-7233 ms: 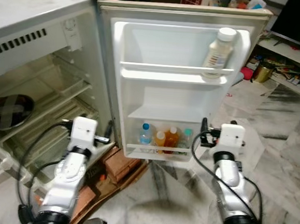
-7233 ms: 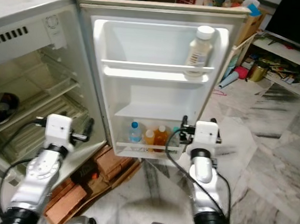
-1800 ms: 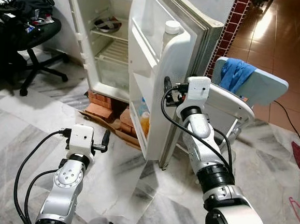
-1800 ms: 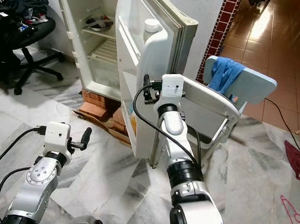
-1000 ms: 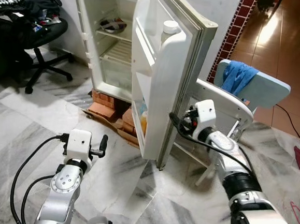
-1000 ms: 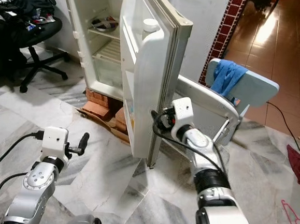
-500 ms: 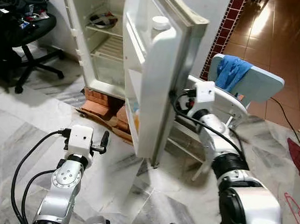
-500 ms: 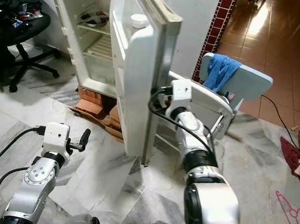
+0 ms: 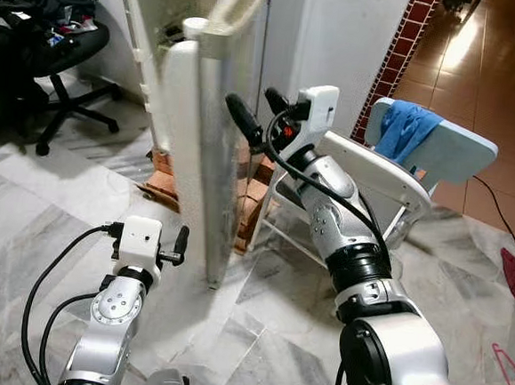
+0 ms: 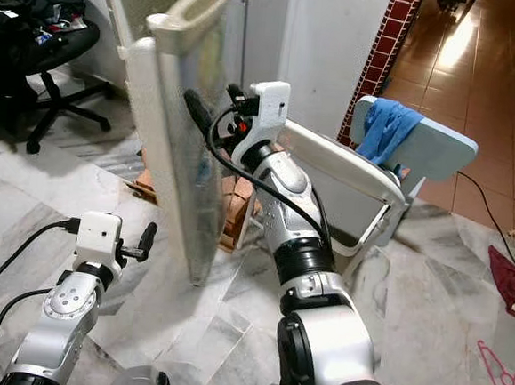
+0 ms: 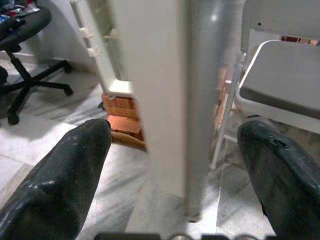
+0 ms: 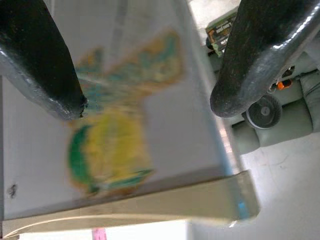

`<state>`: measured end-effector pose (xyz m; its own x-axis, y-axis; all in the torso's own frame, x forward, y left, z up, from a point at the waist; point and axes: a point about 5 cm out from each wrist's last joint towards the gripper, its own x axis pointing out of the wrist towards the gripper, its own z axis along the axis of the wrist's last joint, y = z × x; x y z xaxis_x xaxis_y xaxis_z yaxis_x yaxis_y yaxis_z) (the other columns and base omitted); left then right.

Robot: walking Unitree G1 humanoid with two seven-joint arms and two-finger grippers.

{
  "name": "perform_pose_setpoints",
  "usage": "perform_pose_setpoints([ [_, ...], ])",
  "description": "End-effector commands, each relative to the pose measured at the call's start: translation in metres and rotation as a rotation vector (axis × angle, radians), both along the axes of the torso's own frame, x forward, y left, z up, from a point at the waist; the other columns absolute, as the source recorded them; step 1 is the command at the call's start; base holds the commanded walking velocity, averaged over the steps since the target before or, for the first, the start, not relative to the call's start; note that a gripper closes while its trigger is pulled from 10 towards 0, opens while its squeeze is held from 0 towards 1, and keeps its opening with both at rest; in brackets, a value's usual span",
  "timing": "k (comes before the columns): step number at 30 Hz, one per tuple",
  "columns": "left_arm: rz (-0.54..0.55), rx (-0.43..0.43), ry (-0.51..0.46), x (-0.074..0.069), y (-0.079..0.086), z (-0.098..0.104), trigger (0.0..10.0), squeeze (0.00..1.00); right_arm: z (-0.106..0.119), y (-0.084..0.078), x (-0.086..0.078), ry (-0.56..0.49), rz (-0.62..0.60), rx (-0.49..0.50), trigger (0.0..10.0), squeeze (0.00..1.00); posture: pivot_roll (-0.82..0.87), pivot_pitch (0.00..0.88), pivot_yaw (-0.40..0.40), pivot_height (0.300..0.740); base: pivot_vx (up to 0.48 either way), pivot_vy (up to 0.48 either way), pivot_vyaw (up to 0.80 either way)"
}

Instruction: Restocking fridge

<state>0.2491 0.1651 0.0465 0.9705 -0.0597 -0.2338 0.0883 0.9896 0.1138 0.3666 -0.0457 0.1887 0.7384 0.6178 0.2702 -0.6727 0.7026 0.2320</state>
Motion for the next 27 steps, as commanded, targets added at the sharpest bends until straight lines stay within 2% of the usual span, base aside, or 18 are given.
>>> perform_pose_setpoints([
  [1, -0.003, 0.017, 0.011, -0.001, 0.000, -0.002, 10.0, 0.00, 0.000, 0.000, 0.000, 0.006, 0.003, 0.002, 10.0, 0.00, 0.06, 0.000, -0.011, 0.740, 0.000, 0.000, 0.00],
  [17, -0.003, 0.017, 0.011, -0.001, 0.000, -0.002, 10.0, 0.00, 0.000, 0.000, 0.000, 0.006, 0.003, 0.002, 10.0, 0.00, 0.06, 0.000, -0.011, 0.740, 0.000, 0.000, 0.00],
  [18, -0.003, 0.017, 0.011, -0.002, 0.000, -0.002, 10.0, 0.00, 0.003, 0.009, -0.009, 0.004, 0.112, 0.058, 10.0, 0.00, 0.06, 0.000, -0.012, 0.740, 0.000, 0.000, 0.00],
  [19, 0.007, -0.016, -0.040, 0.007, 0.000, 0.006, 10.0, 0.00, -0.079, -0.059, -0.040, 0.127, -0.322, -0.140, 10.0, 0.00, 0.01, 0.000, 0.015, 0.740, 0.000, 0.480, 0.00],
  [20, 0.007, -0.016, -0.040, 0.007, 0.000, 0.006, 10.0, 0.00, -0.079, -0.059, -0.040, 0.127, -0.322, -0.140, 10.0, 0.00, 0.01, 0.000, 0.015, 0.740, 0.000, 0.480, 0.00],
  [21, 0.010, -0.032, -0.064, 0.011, 0.000, 0.010, 10.0, 0.00, -0.111, -0.092, -0.061, 0.163, -0.525, -0.271, 10.0, 0.00, 0.01, 0.000, 0.015, 0.740, 0.000, 0.424, 0.00],
  [23, 0.009, -0.033, -0.065, 0.011, 0.000, 0.010, 10.0, 0.00, -0.111, -0.093, -0.061, 0.166, -0.531, -0.276, 10.0, 0.00, 0.01, 0.000, 0.015, 0.740, 0.000, 0.424, 0.00],
  [24, 0.006, -0.029, -0.075, 0.012, -0.001, 0.010, 10.0, 0.00, -0.115, -0.102, -0.059, 0.180, -0.579, -0.323, 10.0, 0.00, 0.00, 0.000, 0.015, 0.740, 0.000, 0.000, 0.00],
  [27, 0.003, -0.025, -0.080, 0.012, -0.002, 0.011, 10.0, 0.00, -0.117, -0.109, -0.057, 0.194, -0.617, -0.341, 10.0, 0.00, 0.00, 0.000, 0.015, 0.740, 0.000, 0.000, 0.00],
])
